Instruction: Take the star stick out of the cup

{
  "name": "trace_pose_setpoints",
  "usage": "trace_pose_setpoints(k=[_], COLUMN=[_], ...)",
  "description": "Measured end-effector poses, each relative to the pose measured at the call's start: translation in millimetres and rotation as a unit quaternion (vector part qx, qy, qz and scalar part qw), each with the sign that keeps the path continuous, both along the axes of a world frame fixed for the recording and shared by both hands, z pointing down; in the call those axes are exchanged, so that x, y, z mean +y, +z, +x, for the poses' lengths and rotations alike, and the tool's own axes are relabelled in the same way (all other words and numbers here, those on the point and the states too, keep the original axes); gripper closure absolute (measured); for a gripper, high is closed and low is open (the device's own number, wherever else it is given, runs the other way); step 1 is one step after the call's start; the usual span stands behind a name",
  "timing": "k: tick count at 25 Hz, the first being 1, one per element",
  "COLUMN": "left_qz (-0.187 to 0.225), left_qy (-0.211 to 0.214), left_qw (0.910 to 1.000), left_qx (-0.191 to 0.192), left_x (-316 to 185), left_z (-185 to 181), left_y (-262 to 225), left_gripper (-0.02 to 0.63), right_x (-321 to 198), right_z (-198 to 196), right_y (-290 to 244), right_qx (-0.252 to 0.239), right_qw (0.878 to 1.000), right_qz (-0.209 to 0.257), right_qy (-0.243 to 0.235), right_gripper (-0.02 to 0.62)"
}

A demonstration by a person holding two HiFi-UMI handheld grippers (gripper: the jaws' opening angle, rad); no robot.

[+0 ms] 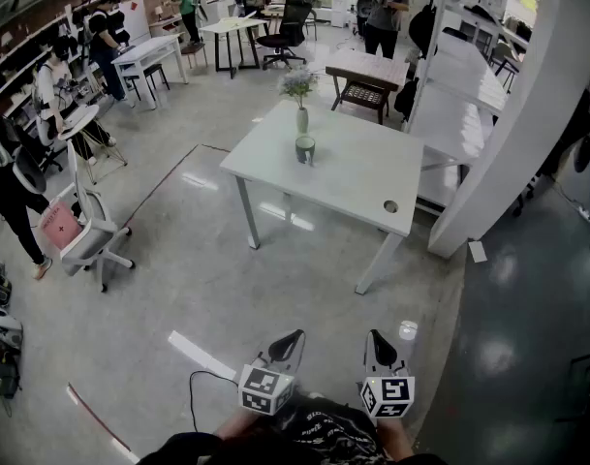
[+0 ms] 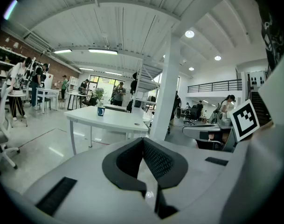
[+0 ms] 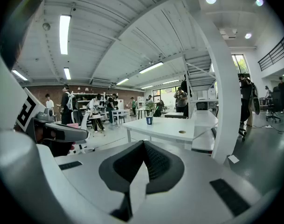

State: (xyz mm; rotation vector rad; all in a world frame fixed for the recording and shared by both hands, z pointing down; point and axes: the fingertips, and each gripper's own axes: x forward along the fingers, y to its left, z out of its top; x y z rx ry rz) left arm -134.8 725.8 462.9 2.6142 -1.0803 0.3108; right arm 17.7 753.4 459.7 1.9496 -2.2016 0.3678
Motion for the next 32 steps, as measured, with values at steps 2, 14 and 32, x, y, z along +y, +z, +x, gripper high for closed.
trace_pose_setpoints(k=[2,14,32], left_qz=[0.0,-0.001,-0.003], left_qy=[0.003,0.006,0.007], left_qw=[1.0,0.9999,0.9999], left_qx=[0.003,0.009,0.01], left_x=[-2,-30,-131], left_z=[1,-34,-93], left_y=[-1,10,31], left_gripper=[0.586,0.586,0.586], right_x=[0,-23,-113], right_z=[0,-31,-93], right_y=[0,10,34], right_qx=[0.002,-0.01,-0.04], right_qw=[1.0,1.0,0.999], right_qz=[-0.002,0.001,-0.001], right_qy=[0.002,0.017,0.011], right_gripper=[0.589,0.588,0.588])
